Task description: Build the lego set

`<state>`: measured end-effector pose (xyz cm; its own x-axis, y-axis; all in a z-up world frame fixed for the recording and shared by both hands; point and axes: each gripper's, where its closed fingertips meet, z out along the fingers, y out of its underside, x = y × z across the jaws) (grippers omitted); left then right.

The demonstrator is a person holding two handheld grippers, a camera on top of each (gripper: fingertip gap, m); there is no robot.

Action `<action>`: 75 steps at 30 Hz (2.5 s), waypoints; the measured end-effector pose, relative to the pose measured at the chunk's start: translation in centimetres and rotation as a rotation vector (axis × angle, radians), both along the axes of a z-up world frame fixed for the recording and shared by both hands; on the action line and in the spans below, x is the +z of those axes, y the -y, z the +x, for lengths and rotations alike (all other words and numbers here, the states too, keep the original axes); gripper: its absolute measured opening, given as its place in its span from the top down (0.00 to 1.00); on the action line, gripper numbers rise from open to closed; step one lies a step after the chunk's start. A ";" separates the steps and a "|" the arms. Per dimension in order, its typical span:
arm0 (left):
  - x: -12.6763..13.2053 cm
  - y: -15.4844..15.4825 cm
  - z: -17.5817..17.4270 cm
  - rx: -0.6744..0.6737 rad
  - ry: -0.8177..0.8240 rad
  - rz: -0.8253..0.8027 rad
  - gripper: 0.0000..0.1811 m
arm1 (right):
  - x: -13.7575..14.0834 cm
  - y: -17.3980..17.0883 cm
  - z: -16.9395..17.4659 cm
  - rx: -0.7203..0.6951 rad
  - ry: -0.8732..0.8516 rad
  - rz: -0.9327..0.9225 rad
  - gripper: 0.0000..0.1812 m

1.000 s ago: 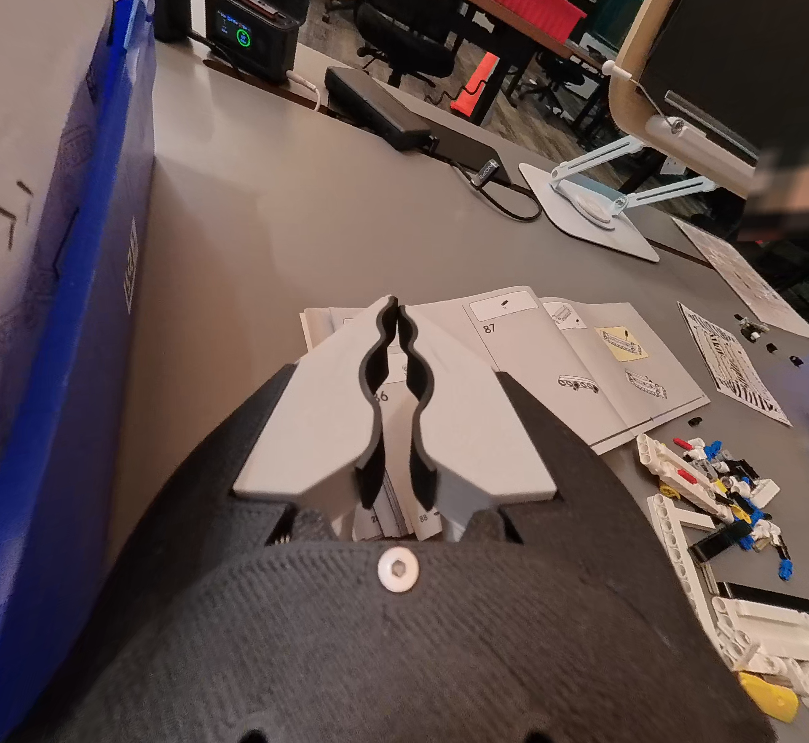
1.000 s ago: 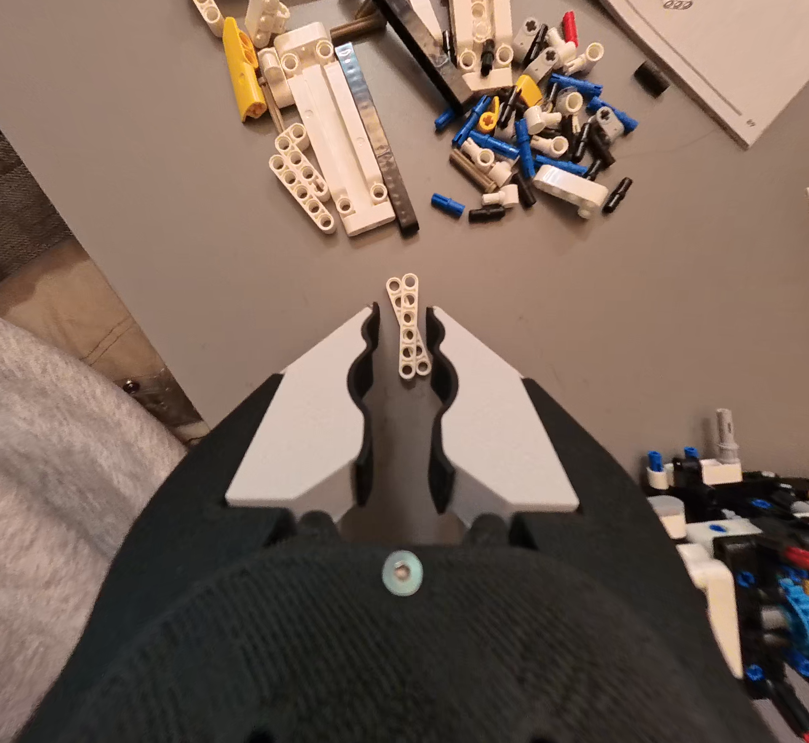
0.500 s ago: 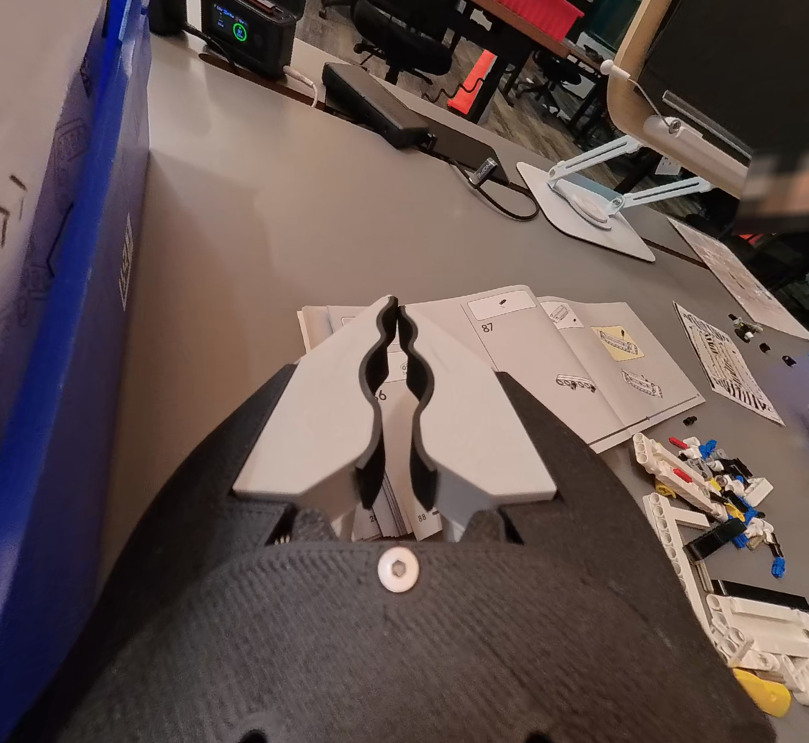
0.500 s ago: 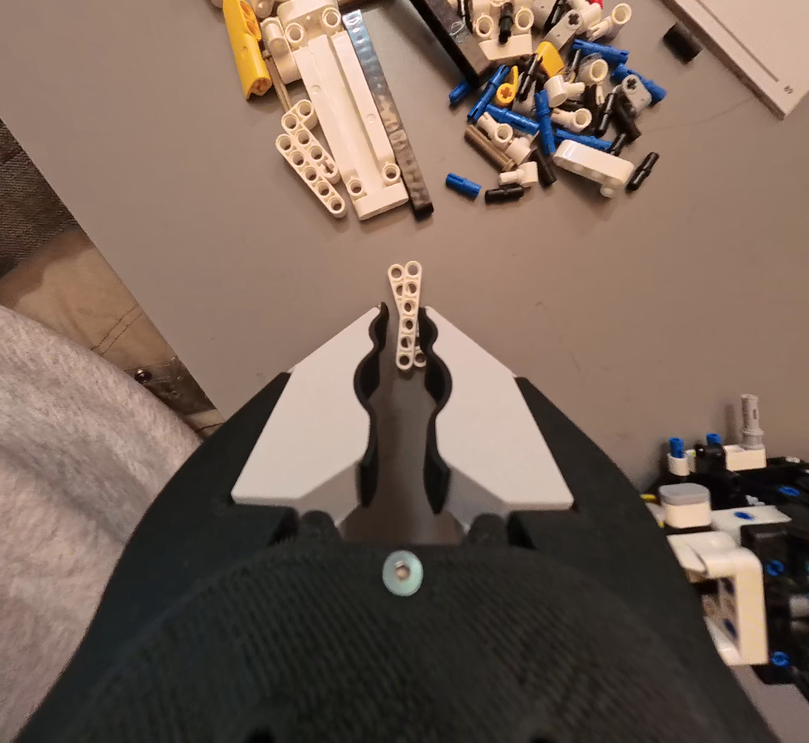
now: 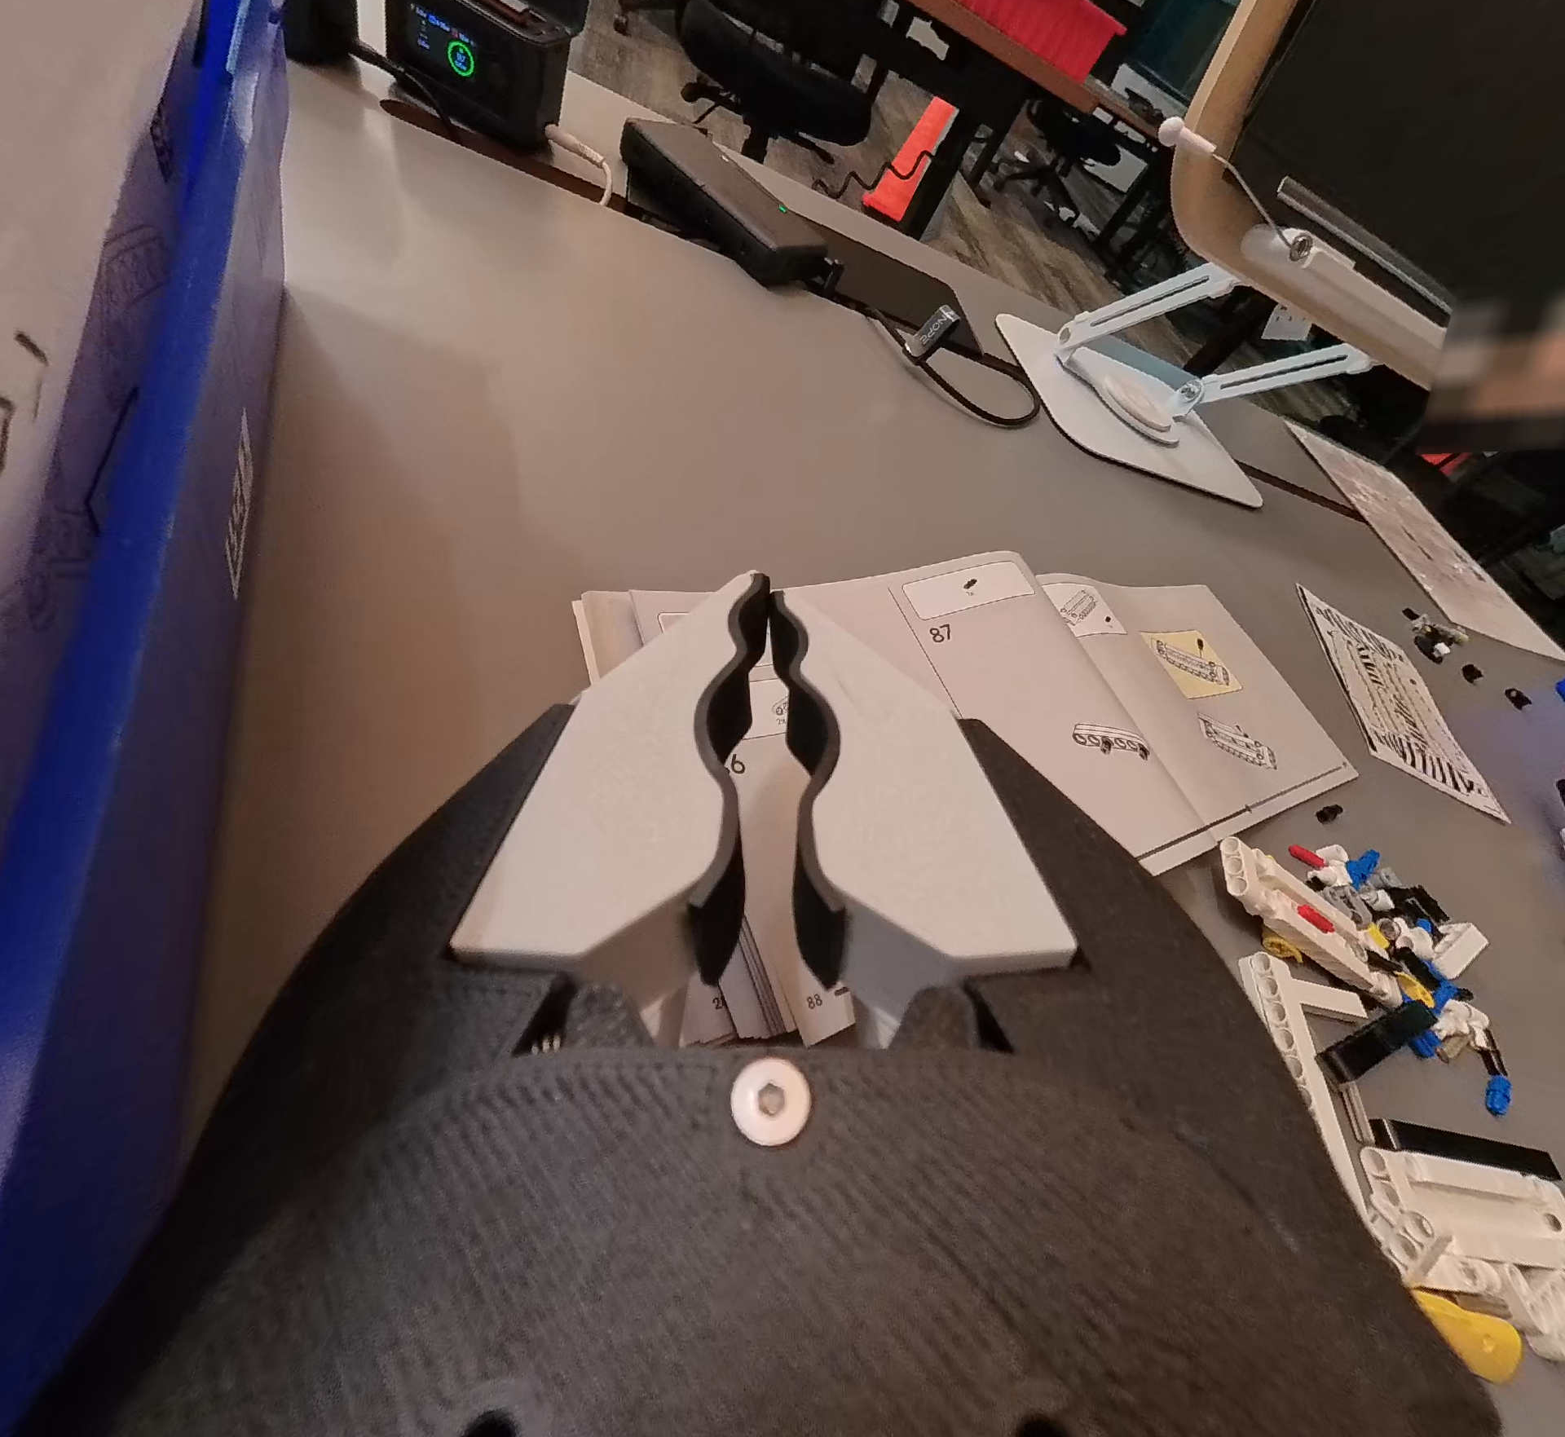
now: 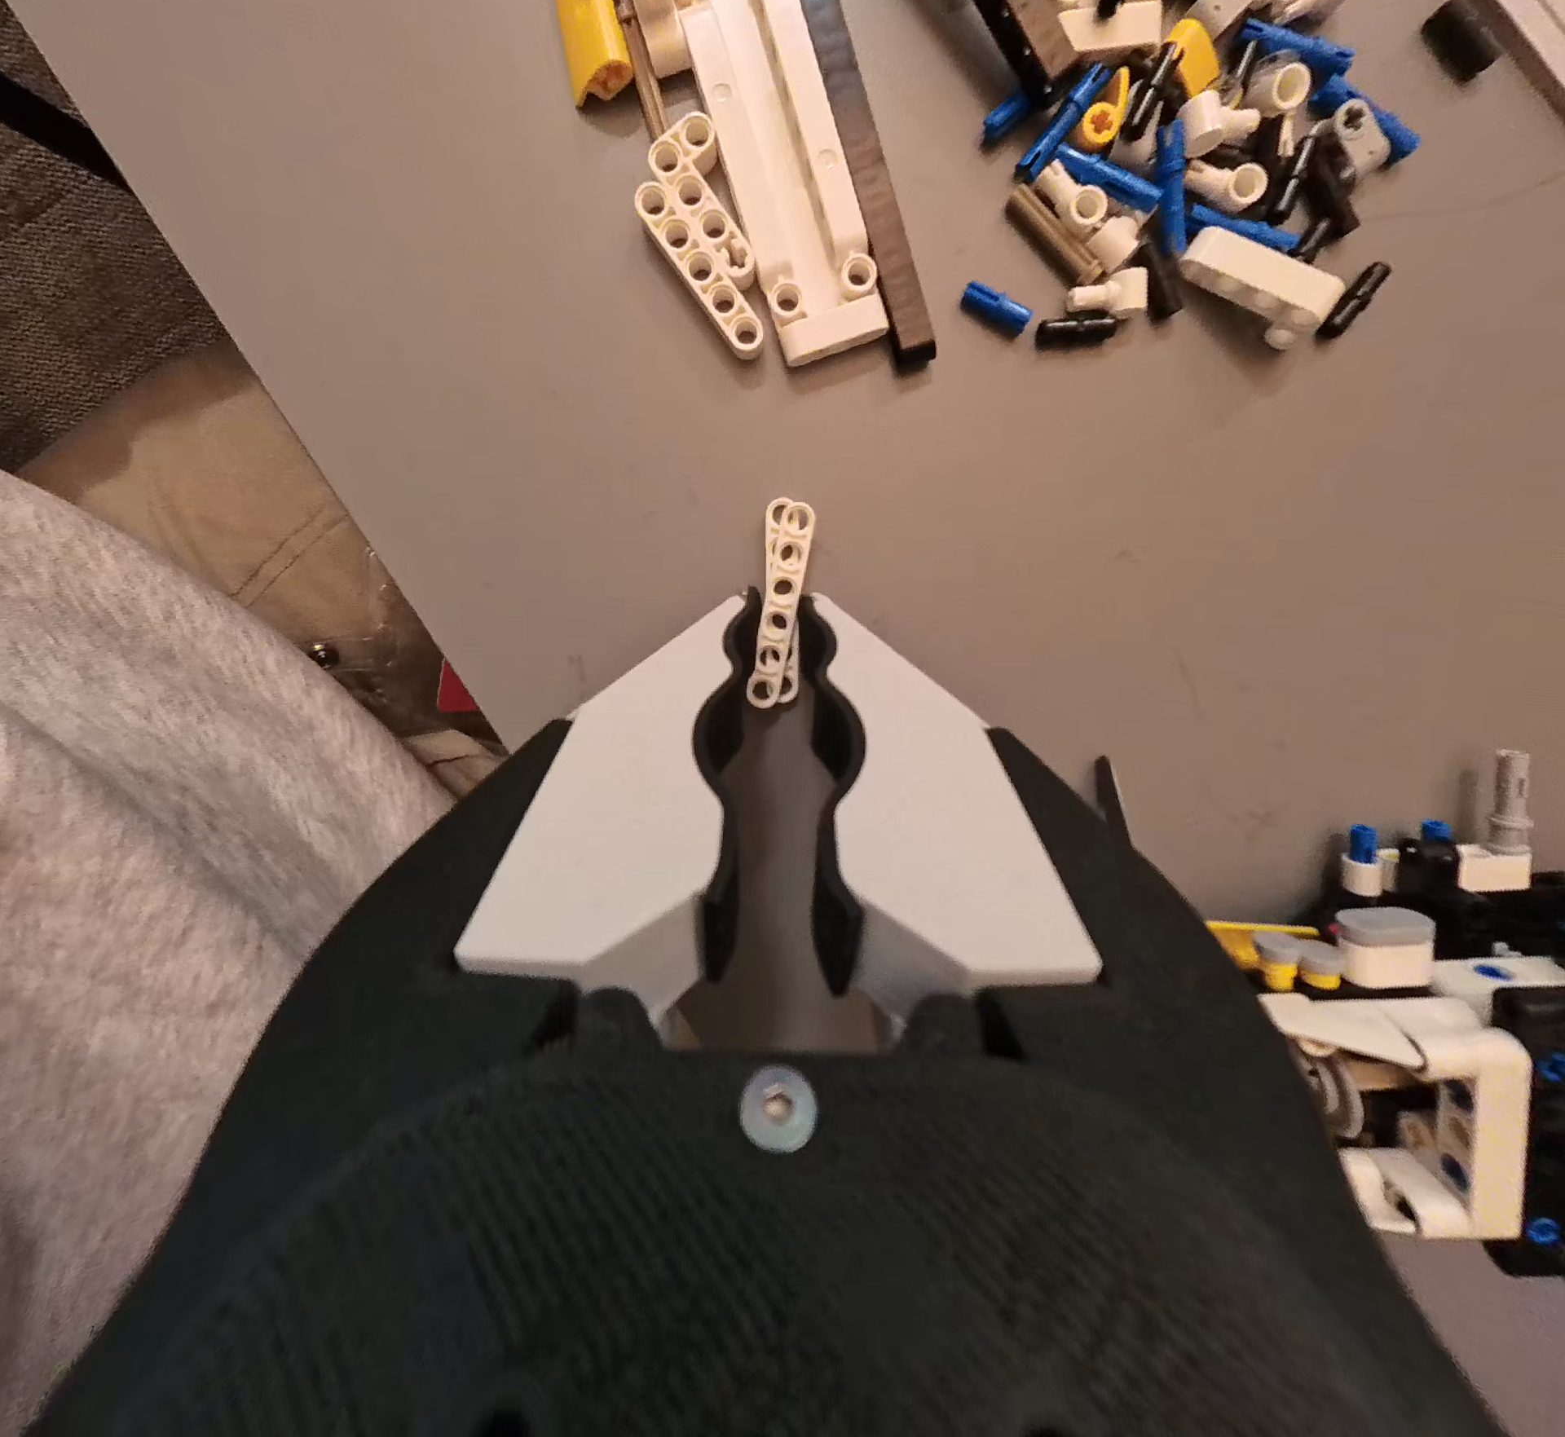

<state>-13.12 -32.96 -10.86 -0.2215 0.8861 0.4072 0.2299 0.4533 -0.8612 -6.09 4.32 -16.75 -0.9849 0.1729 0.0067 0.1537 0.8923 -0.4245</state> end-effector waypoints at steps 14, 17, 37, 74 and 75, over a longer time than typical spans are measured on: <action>0.0 0.0 0.0 -0.002 0.000 0.003 1.00 | 0.3 0.1 -0.1 0.034 -0.001 -0.011 0.97; 0.0 0.0 0.0 -0.002 0.001 0.003 1.00 | 0.3 0.1 0.0 0.043 -0.004 -0.005 0.97; -0.1 -0.1 0.0 -0.005 0.001 0.007 1.00 | 0.9 0.7 -0.2 0.046 -0.007 -0.036 0.94; -0.1 -0.3 -0.2 -0.018 0.004 0.003 1.00 | 0.1 4.6 -7.4 0.116 -0.139 0.148 0.86; -0.1 -0.3 -0.2 -0.018 0.003 0.004 1.00 | 0.1 4.5 -7.4 0.111 -0.111 0.145 0.86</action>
